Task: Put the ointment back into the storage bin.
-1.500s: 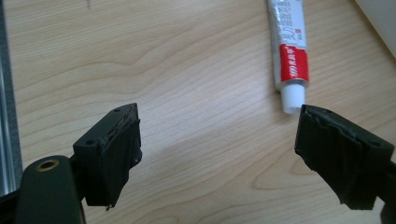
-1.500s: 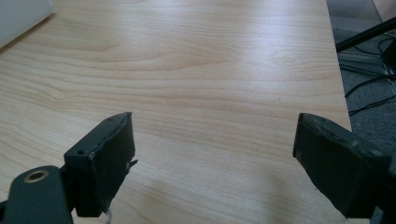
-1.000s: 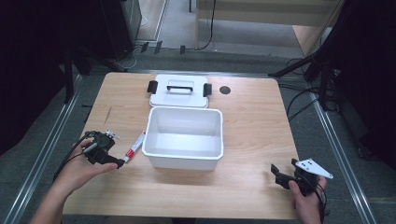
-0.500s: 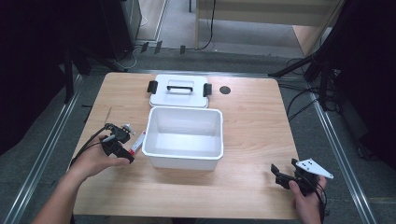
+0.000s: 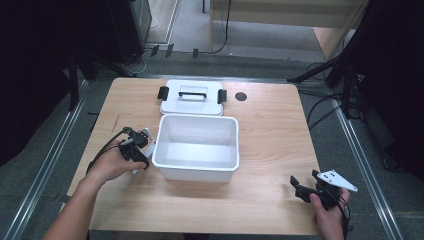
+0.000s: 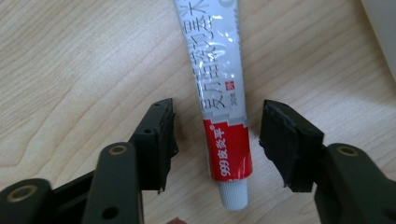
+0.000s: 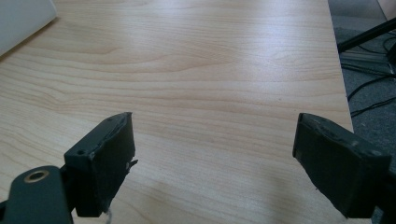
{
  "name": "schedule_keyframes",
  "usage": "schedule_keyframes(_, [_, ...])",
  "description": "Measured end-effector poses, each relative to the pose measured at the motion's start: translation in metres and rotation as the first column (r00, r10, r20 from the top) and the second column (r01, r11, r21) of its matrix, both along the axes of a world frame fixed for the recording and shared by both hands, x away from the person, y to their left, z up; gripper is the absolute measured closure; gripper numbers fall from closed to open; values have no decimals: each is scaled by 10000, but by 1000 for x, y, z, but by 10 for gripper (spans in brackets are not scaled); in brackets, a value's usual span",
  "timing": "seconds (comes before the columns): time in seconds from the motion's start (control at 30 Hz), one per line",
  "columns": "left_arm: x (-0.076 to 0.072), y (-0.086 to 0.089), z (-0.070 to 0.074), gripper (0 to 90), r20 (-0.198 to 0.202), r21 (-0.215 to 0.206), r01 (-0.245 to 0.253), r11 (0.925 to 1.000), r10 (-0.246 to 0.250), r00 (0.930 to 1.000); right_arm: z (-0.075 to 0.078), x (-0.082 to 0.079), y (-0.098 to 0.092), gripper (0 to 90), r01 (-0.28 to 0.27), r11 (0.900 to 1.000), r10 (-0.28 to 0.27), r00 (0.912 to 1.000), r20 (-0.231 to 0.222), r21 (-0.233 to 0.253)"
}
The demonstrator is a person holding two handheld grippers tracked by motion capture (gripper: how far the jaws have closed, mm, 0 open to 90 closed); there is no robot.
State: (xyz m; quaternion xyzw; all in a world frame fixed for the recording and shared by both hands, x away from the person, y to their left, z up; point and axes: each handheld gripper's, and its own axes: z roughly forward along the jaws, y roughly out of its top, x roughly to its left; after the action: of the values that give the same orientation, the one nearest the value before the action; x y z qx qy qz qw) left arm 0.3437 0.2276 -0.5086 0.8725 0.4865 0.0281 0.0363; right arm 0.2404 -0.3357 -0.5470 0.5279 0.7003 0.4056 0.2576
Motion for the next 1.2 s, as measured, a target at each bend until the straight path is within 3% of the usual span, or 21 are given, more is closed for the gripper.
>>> schedule_keyframes(0.17, [3,-2,2,593,-22,-169,121,9998,-121,9999,0,0,0,131,-12,10000,12,10000,6,-21])
schedule_keyframes(0.3, [5,-1,2,712,24,-47,19,10000,-19,10000,0,0,0,131,-12,10000,12,10000,6,-15])
schedule_keyframes(0.67, [2,16,12,726,-69,-170,-286,9994,285,9996,0,1,0,131,3,10000,-3,10000,-46,-39])
schedule_keyframes(1.2, [-6,42,62,730,697,-254,-774,9967,790,9944,0,1,1,131,25,10000,-26,10000,-69,-73])
